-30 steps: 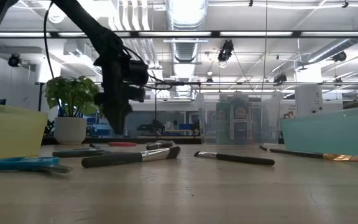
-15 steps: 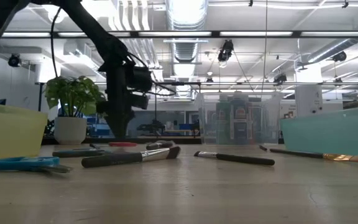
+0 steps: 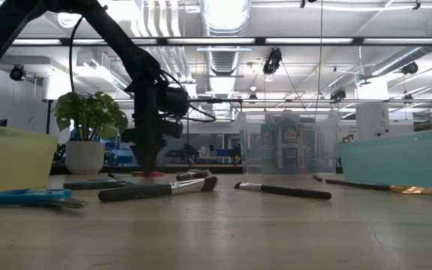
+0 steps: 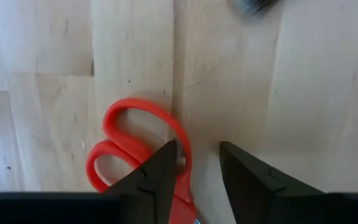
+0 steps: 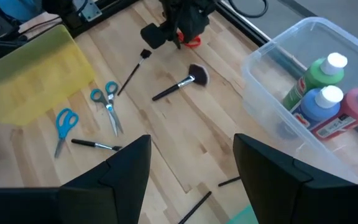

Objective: Pick & Place Paint Supplies
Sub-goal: Put the red scissors into the yellow bin

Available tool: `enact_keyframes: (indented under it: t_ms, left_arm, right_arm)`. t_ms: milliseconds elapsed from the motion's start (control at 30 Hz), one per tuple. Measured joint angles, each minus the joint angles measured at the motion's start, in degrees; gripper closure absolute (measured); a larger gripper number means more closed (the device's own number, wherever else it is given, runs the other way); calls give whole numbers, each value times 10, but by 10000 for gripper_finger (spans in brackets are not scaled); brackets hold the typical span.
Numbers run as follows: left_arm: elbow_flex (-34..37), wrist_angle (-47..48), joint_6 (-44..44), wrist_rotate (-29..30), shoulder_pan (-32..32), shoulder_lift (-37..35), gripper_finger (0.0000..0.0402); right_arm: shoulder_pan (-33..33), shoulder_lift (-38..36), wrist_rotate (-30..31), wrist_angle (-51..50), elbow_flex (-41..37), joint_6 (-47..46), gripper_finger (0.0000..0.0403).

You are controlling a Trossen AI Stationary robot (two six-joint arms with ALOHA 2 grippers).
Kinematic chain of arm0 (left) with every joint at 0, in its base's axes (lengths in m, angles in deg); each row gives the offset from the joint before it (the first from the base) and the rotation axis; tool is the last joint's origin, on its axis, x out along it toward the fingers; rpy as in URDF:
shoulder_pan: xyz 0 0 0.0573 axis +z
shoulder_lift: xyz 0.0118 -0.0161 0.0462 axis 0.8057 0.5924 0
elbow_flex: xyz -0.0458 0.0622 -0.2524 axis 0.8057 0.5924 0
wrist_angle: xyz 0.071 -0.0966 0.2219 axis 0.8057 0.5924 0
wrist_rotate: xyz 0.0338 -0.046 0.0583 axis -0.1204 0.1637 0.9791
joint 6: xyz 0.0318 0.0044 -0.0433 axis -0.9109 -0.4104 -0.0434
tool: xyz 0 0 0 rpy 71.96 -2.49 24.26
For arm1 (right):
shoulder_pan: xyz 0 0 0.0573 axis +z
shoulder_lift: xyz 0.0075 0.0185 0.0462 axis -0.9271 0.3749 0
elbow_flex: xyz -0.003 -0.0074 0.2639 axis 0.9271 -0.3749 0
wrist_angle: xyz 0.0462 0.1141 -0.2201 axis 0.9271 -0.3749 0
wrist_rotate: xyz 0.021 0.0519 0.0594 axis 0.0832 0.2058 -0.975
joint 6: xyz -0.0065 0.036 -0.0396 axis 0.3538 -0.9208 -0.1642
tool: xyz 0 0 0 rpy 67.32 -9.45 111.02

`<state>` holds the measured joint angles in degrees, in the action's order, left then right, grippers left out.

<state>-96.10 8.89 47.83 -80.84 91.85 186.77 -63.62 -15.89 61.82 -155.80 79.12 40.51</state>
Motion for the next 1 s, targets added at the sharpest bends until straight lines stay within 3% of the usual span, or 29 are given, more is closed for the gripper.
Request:
enact_keyframes:
  t_ms: [233,433,667,867,1000]
  left_arm:
    - [0,-4,51,3,0,1,384]
    - [4,7,84,-9,-1,-22,396]
    - [-41,124,130,-120,-17,-121,398]
    - [-55,154,228,-164,-87,-218,398]
    - [-54,152,324,-155,-153,-268,398]
  right_arm:
    - [0,-4,0,1,-4,-5,175]
    - [0,-12,-2,5,-4,-12,175]
    - [8,-21,-4,43,-4,2,175]
    - [14,-23,-4,50,-4,14,175]
    - [22,-24,-1,49,-4,20,175]
